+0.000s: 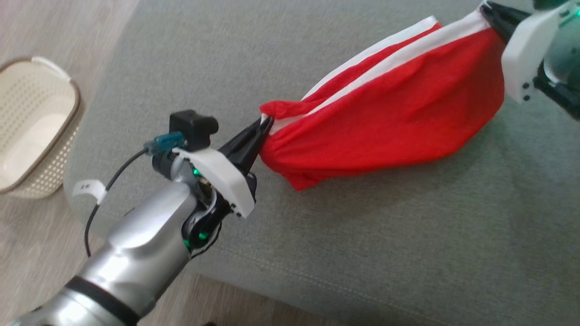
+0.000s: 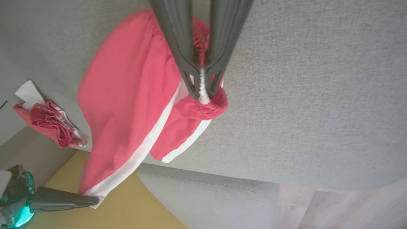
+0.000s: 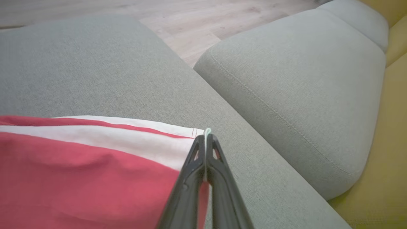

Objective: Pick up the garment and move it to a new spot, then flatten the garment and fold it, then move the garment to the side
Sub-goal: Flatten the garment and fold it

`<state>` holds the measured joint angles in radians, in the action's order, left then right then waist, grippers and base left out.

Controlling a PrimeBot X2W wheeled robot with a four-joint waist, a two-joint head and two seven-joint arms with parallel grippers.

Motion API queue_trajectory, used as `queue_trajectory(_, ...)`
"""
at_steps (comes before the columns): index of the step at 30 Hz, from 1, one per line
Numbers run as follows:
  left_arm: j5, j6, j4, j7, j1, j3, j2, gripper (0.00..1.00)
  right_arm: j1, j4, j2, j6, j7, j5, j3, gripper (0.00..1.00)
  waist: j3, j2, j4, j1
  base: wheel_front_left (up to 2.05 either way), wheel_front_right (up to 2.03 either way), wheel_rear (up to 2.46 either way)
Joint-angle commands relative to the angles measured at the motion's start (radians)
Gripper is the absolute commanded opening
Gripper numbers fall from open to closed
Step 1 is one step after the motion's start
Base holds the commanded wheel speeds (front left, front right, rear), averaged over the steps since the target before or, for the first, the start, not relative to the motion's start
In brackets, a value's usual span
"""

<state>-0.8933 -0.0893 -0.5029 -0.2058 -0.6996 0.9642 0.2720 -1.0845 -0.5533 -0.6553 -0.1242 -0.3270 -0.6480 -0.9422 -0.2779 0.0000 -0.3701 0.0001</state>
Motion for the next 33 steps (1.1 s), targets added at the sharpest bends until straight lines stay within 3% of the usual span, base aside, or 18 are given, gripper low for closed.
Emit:
queue_trajectory(1, -0.004, -0.004, -0.003, -0.018, -0.057, -0.040, 0.015, 0.00, -0.035, 0.001, 0.004, -0.007, 0.004, 0.009, -0.005, 0.00, -0.037, 0.0000, -0.024, -0.0001, 0.00, 0.00, 0.00)
queue_trajectory(12, -0.006, -0.034, -0.154, -0.046, -0.127, -0.041, -0.068, 0.00, -0.156, -0.165, 0.056, -0.007, 0.062, 0.022, -0.096, 0.00, -0.109, 0.0000, -0.054, -0.0001, 0.00, 0.00, 0.00)
queue_trajectory(22, -0.009, -0.041, -0.234, -0.055, -0.174, -0.045, -0.108, 0.00, -0.217, -0.269, 0.105, -0.007, 0.122, 0.006, -0.160, 0.00, -0.147, 0.0000, -0.060, -0.0001, 0.00, 0.00, 0.00)
queue_trajectory(23, -0.011, -0.041, -0.238, -0.055, -0.176, -0.042, -0.111, 0.43, -0.221, -0.281, 0.110, -0.007, 0.135, 0.002, -0.158, 0.00, -0.149, 0.0000, -0.059, -0.0001, 0.00, 0.00, 0.00)
queue_trajectory(24, -0.013, -0.041, -0.243, -0.055, -0.177, -0.040, -0.113, 1.00, -0.223, -0.295, 0.116, -0.007, 0.143, -0.005, -0.156, 1.00, -0.149, 0.0000, -0.059, -0.0001, 0.00, 0.00, 0.00)
queue_trajectory(33, -0.004, -0.041, -0.253, -0.056, -0.147, -0.133, -0.116, 1.00, -0.183, -0.405, 0.162, -0.007, 0.265, -0.036, -0.129, 1.00, -0.101, 0.0000, -0.033, -0.0001, 0.00, 0.00, 0.00)
